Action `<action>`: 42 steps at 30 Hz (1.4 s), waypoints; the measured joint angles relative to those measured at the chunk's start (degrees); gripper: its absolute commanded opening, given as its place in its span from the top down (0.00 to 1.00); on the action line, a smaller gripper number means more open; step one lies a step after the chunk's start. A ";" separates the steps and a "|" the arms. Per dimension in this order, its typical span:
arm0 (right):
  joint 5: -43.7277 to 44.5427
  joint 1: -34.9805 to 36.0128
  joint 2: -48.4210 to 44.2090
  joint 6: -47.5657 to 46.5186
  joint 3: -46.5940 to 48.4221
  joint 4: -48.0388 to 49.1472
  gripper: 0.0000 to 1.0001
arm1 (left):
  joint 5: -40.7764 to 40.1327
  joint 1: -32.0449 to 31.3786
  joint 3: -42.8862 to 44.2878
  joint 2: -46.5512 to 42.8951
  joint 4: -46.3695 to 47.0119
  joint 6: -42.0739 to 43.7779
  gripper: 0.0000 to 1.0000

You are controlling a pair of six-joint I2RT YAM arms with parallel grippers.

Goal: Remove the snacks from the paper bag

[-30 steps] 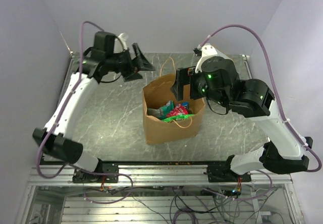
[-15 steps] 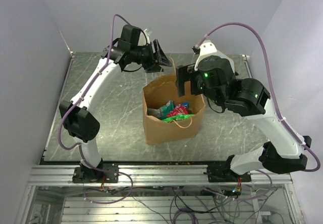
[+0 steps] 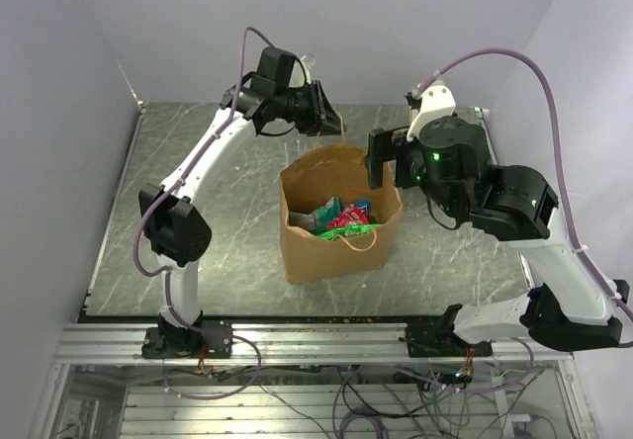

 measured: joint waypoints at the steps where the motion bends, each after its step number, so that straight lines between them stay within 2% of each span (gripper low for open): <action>1: 0.02 0.00 -0.07 0.00 -0.09 -0.02 0.00 | -0.02 0.00 0.20 0.07 0.13 -0.31 0.79; 3: 0.00 0.00 -0.31 -0.04 -0.74 0.04 0.00 | -0.15 0.00 0.50 0.07 0.35 -0.63 0.92; 4: 0.00 0.00 -0.48 -0.11 -1.29 0.02 0.00 | -0.31 -0.02 0.70 0.04 0.48 -0.94 0.93; 17: -4.46 -0.04 0.72 -2.10 -2.14 1.73 0.00 | -3.78 1.70 0.09 -3.91 1.07 -1.77 0.93; 25: -10.80 -0.15 5.62 -3.15 -3.21 5.60 0.00 | -4.33 8.11 -0.57 -7.45 -0.68 -0.85 0.93; 29: -13.09 -0.68 9.05 -3.08 -3.19 5.90 0.00 | -4.35 13.22 -0.57 -7.91 -1.92 0.04 0.93; 35: -18.71 -4.68 13.27 -2.21 -3.23 5.95 0.01 | -4.31 19.37 0.35 -8.20 -4.90 2.36 0.93; 42: -27.36 -11.87 13.70 -0.11 -5.68 6.36 0.09 | -2.86 22.75 2.08 -8.41 -6.25 4.17 0.93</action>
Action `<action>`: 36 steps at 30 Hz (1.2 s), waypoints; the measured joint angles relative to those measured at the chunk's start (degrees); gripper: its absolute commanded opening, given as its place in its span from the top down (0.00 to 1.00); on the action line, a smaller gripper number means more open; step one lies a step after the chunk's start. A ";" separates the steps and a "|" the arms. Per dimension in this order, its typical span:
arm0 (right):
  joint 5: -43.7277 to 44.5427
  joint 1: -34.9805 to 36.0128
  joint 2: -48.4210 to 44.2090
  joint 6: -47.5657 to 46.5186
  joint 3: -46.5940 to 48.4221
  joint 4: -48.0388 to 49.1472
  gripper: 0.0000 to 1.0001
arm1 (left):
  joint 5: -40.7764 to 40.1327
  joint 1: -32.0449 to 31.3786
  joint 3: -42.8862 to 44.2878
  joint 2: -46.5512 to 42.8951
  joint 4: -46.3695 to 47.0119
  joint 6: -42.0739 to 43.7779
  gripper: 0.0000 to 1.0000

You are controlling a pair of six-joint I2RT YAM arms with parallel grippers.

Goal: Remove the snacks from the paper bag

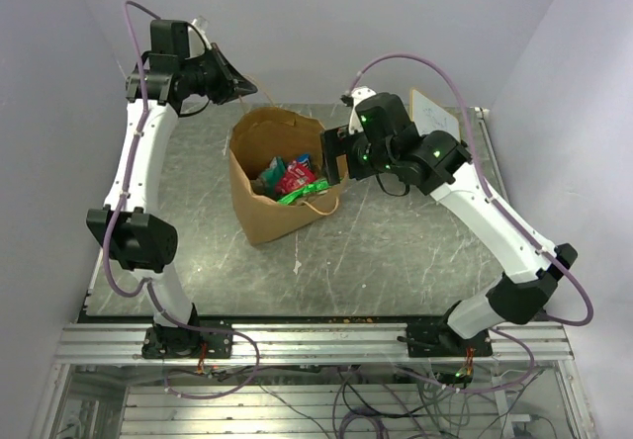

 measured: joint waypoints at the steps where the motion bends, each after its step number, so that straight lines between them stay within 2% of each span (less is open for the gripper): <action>1: -1.07 -0.92 0.07 0.26 -0.33 -0.02 0.09 | 0.37 0.37 0.00 -0.07 0.00 0.07 0.93; 13: -12.31 -2.21 2.43 2.05 -1.95 0.20 0.20 | 3.91 5.60 0.04 -0.61 2.08 -0.70 0.93; 19: -17.31 -2.21 3.98 2.19 -3.78 0.55 0.31 | 5.16 7.21 -1.68 -3.41 5.18 -2.49 0.93; 23: -20.33 -2.21 3.96 2.36 -5.95 1.49 0.32 | 5.49 7.52 -4.96 -6.45 7.76 -3.52 0.93; 30: -22.62 -2.23 3.96 2.34 -8.76 2.40 0.31 | 6.01 7.67 -16.87 -14.82 11.72 -5.46 0.93; 36: -23.69 -2.12 4.04 -0.04 -7.06 3.10 0.31 | 6.12 7.56 -20.68 -18.14 12.13 -6.10 0.93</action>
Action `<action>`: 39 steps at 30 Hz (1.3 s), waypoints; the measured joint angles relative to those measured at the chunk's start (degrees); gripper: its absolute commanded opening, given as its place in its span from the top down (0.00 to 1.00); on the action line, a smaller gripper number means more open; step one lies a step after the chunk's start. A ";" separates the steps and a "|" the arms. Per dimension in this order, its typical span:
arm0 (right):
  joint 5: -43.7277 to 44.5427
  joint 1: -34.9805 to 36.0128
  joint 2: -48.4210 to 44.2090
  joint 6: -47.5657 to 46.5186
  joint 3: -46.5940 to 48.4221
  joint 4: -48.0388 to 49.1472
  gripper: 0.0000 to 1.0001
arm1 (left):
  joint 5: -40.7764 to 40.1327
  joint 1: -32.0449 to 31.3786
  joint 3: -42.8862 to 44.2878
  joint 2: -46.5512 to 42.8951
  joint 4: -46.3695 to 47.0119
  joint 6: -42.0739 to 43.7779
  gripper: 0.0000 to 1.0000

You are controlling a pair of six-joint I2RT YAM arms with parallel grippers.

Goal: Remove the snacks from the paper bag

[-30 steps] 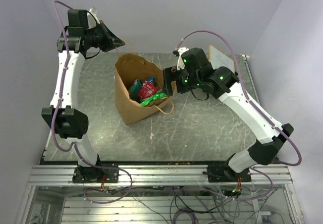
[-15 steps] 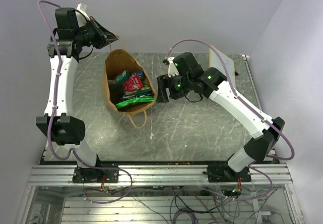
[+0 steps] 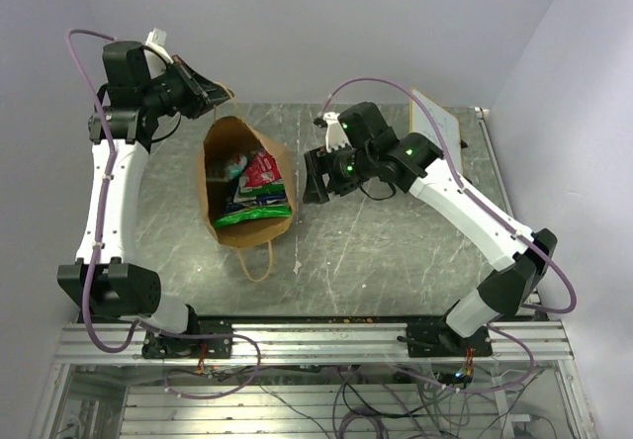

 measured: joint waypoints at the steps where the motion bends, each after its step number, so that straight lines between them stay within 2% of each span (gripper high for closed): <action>1: -0.15 0.11 0.00 -0.90 0.94 0.17 0.31 | -0.02 -0.26 -0.42 -0.50 0.02 -0.20 0.93; 5: -0.46 1.46 0.00 -4.81 4.31 1.01 0.30 | -0.42 -1.68 -1.05 -1.86 -0.04 -0.70 0.93; 9: 0.57 5.99 0.00 -10.71 6.82 2.43 0.29 | -1.16 -4.46 -2.05 -3.08 -0.11 -1.09 0.93; 14: -1.97 10.49 -1.70 -21.44 4.55 6.75 0.32 | -1.86 -5.88 -3.13 -4.17 -0.46 -1.66 0.93; 17: -4.92 10.32 -5.20 -32.44 -1.36 10.32 0.34 | -2.54 -6.01 -3.13 -4.33 -0.81 -1.79 0.93; 21: -7.61 9.97 -6.54 -47.28 -4.24 11.04 0.35 | -2.84 -6.01 -3.13 -4.37 -1.73 -1.81 0.93; 25: -9.38 9.57 -6.75 -60.24 -6.16 11.54 0.47 | -2.80 -6.03 -2.97 -4.37 -3.43 -1.38 0.93; 28: -11.37 9.33 -6.95 -68.59 -8.41 11.19 0.47 | -2.47 -6.10 -2.36 -4.37 -5.86 -0.68 0.93; 33: -13.05 8.85 -6.95 -75.89 -10.75 10.86 0.48 | -1.57 -6.84 -1.68 -4.87 -10.01 1.29 0.93; 39: -13.00 8.41 -6.84 -77.96 -14.03 11.06 0.47 | -0.72 -7.87 -6.32 -8.68 -9.75 0.52 0.93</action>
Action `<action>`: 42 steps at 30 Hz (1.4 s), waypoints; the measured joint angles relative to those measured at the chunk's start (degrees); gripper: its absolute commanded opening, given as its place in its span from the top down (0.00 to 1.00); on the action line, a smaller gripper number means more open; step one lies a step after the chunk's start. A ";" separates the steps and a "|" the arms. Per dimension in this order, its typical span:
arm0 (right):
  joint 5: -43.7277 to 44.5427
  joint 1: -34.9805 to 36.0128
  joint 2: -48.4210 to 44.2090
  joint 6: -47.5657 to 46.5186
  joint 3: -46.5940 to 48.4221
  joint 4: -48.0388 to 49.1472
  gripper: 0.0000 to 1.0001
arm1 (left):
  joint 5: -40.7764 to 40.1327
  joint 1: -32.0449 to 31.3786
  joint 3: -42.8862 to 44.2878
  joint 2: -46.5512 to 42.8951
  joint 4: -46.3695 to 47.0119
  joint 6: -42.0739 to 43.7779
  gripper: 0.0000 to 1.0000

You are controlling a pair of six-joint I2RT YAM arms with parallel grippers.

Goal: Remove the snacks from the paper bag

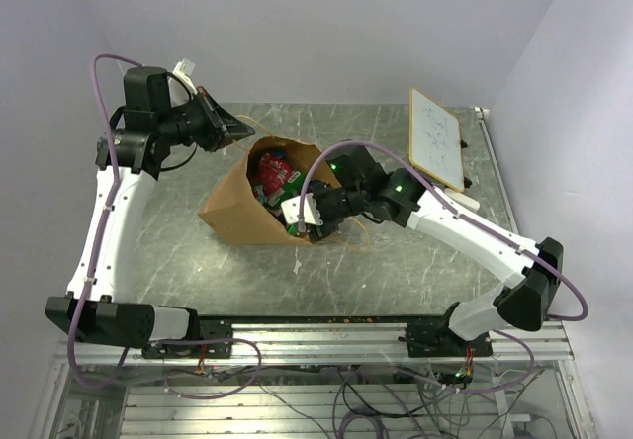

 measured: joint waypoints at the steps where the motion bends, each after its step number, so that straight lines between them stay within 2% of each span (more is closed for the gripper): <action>1: -0.02 0.02 0.09 0.04 -0.55 0.37 0.47 | 0.07 -0.17 -0.94 -0.72 0.35 -0.42 0.93; 8: -1.22 0.31 2.97 5.01 -2.05 8.22 0.51 | -1.84 -0.66 -1.42 -1.81 1.05 -0.79 0.93; 10: -2.45 0.37 4.68 7.65 -2.51 12.50 0.53 | -2.86 -0.68 -1.31 -1.90 0.92 -0.22 0.93; 13: -3.63 0.68 7.08 10.95 -2.86 17.49 0.63 | -4.42 -0.68 0.61 -1.66 -0.87 1.75 0.93; 16: -4.52 1.18 9.90 14.75 -2.86 22.23 0.65 | -5.97 -0.66 3.02 -1.46 -2.95 3.80 0.93; 22: -7.04 2.97 15.39 17.81 -1.53 26.99 0.65 | -7.50 -0.24 3.08 -1.49 -5.62 4.17 0.93; 29: -9.62 5.97 22.23 19.30 6.47 29.73 0.66 | -10.08 2.58 9.66 0.94 -12.33 7.48 0.93; 36: -10.32 9.01 25.81 21.31 10.97 32.11 0.65 | -10.47 4.50 9.64 -0.17 -15.74 10.16 0.93; 42: -9.03 9.94 26.01 22.29 10.97 32.11 0.56 | -10.34 4.52 7.98 -2.01 -18.23 12.11 0.93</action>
